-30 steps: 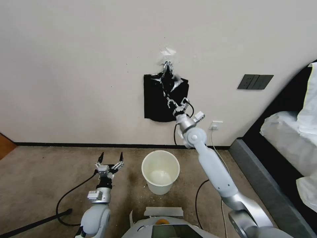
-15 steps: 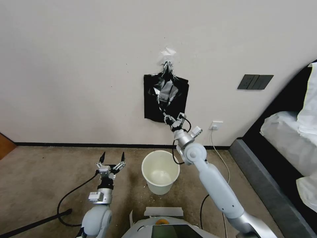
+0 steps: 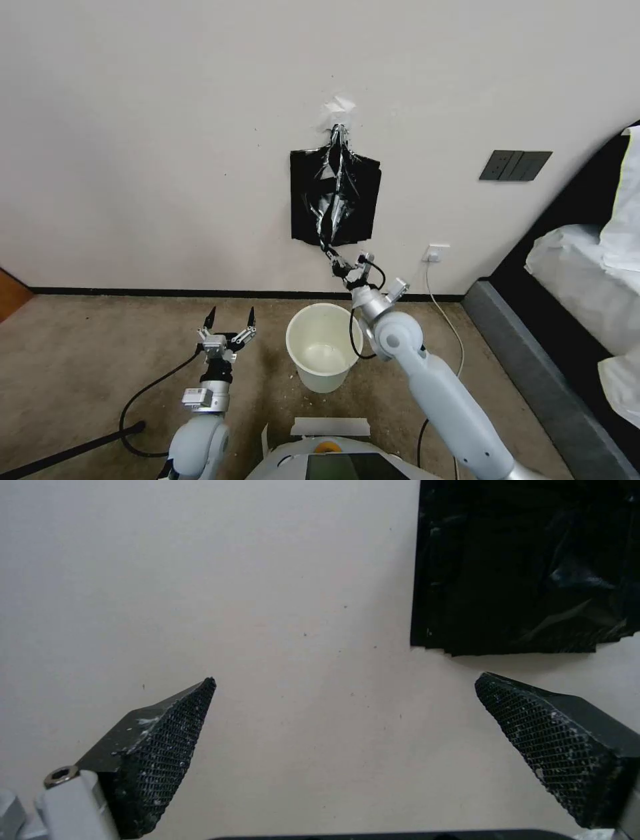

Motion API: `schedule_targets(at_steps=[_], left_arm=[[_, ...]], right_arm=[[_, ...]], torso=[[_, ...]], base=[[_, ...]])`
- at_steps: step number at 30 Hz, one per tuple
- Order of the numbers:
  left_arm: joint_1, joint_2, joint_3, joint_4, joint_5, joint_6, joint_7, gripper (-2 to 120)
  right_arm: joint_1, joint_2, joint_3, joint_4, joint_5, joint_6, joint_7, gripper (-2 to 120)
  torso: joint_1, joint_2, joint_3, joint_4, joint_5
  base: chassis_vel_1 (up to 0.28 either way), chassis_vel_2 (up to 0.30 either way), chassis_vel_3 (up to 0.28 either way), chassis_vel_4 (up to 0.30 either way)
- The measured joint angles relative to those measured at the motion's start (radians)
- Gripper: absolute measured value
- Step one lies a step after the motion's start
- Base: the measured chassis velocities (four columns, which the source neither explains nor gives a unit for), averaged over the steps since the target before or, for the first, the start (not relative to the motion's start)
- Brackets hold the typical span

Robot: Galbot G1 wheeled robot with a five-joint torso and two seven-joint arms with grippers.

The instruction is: Place a trash bag onto the trash bin.

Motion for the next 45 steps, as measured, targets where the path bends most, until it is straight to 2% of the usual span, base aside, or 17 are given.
schedule_targets(at_steps=[17,23,28,35,41,44,45], left_arm=[[-0.009,0.093,0.030,-0.077,-0.013,0.022,0.000,100],[-0.010,0.097,0.033,-0.077,-0.016,0.023,0.000,100],[-0.013,0.109,0.055,-0.091,-0.017,0.027,0.000,100],[-0.015,0.133,0.070,-0.108,-0.017,0.031,0.000,100],[-0.034,0.204,0.098,-0.152,-0.023,0.052,-0.001,100],[-0.069,0.295,0.119,-0.188,-0.054,0.083,-0.004,100],[-0.069,0.295,0.119,-0.188,-0.054,0.083,-0.004,100]], right_arm=[[-0.127,-0.084,-0.013,0.056,-0.215,0.024,-0.043,0],[-0.144,-0.090,-0.021,0.058,-0.255,0.031,-0.050,0],[-0.183,-0.111,-0.026,0.052,-0.353,0.047,-0.071,0],[-0.199,-0.123,-0.026,0.056,-0.383,0.054,-0.075,0],[-0.190,-0.129,-0.040,0.058,-0.417,0.057,-0.071,0],[-0.158,-0.127,-0.039,0.083,-0.379,0.052,-0.042,0],[-0.158,-0.127,-0.039,0.083,-0.379,0.052,-0.042,0]], torso=[[0.000,0.000,0.000,-0.0001,0.0000],[0.000,0.000,0.000,0.0000,-0.0001],[0.000,0.000,0.000,0.0000,-0.0001],[0.000,0.000,0.000,0.0000,-0.0001],[0.000,0.000,0.000,0.0000,-0.0001],[0.000,0.000,0.000,0.0001,-0.0001],[0.000,0.000,0.000,0.0001,-0.0001]], base=[[0.000,0.000,0.000,0.000],[0.000,0.000,0.000,0.000],[0.000,0.000,0.000,0.000],[0.000,0.000,0.000,0.000],[0.000,0.000,0.000,0.000],[0.000,0.000,0.000,0.000],[0.000,0.000,0.000,0.000]])
